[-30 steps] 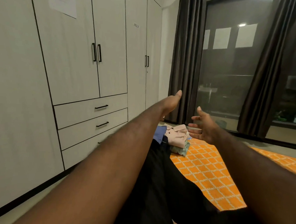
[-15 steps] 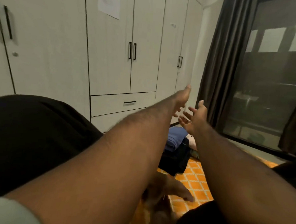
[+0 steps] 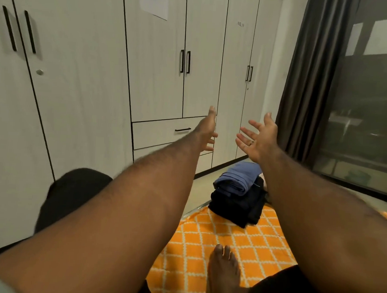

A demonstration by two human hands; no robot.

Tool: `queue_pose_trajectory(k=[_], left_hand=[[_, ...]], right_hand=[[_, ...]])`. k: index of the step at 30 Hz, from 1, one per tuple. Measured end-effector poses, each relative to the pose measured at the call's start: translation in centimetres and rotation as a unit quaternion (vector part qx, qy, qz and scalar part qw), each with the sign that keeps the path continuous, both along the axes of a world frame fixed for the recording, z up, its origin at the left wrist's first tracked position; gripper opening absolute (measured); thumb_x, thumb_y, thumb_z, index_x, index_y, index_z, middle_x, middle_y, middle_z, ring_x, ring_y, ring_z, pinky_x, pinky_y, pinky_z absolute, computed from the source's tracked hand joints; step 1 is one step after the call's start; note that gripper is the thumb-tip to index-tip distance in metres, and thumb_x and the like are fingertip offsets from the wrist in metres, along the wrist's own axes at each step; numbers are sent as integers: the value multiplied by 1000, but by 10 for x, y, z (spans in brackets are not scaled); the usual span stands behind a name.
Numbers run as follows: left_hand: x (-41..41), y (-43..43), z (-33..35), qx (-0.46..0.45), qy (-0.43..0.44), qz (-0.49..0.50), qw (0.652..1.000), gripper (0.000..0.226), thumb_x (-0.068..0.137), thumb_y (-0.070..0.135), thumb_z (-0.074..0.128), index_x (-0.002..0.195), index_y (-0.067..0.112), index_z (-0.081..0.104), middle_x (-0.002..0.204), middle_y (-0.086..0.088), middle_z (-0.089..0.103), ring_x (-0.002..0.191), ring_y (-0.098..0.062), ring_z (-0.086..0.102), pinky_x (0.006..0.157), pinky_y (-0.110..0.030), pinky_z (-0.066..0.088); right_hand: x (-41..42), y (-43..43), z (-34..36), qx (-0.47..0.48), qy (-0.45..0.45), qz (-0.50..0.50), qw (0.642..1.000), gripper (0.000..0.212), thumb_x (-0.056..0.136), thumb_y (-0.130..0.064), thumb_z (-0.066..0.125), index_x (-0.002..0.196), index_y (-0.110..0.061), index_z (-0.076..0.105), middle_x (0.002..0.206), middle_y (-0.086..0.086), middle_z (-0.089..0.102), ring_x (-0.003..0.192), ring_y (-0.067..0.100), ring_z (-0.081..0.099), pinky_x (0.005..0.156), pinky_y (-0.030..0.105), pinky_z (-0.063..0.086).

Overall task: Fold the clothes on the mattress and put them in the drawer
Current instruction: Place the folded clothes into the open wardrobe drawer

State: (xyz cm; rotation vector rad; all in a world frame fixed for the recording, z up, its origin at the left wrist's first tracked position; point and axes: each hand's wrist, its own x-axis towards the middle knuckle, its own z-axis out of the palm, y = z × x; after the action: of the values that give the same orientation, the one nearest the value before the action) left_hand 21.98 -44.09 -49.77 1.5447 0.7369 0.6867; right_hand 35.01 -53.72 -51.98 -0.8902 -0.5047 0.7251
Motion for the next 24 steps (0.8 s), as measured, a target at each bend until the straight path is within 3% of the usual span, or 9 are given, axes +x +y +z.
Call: queue_pose_trajectory(k=[6, 14, 19, 24], left_hand=[[-5, 61, -8, -15, -29, 2, 999, 86, 96, 77, 19, 155, 17, 36, 149, -21, 47, 136, -42, 45, 107, -59, 42], [26, 243, -82, -71, 0, 44, 996, 84, 97, 75, 19, 152, 15, 40, 146, -20, 51, 132, -40, 51, 108, -57, 43], [78, 364, -147, -131, 28, 68, 989, 84, 96, 77, 19, 146, 15, 47, 142, -18, 55, 125, -39, 55, 105, -55, 46], [155, 451, -172, -164, -2, 87, 983, 82, 96, 77, 22, 144, 15, 48, 138, -17, 58, 123, -38, 57, 104, -56, 47]], right_hand=[[-15, 69, -4, -5, -14, 36, 999, 72, 96, -73, 36, 139, -18, 57, 134, 17, 59, 121, 38, 58, 106, 53, 48], [32, 242, -66, -98, -25, 89, 991, 76, 96, -75, 33, 138, -17, 57, 137, 18, 58, 121, 39, 58, 106, 54, 47], [84, 362, -119, -162, -15, 124, 979, 80, 95, -78, 29, 137, -16, 58, 135, 19, 59, 121, 41, 58, 102, 53, 50], [147, 454, -149, -206, -1, 154, 966, 82, 93, -81, 29, 135, -18, 61, 132, 18, 62, 117, 40, 61, 101, 54, 51]])
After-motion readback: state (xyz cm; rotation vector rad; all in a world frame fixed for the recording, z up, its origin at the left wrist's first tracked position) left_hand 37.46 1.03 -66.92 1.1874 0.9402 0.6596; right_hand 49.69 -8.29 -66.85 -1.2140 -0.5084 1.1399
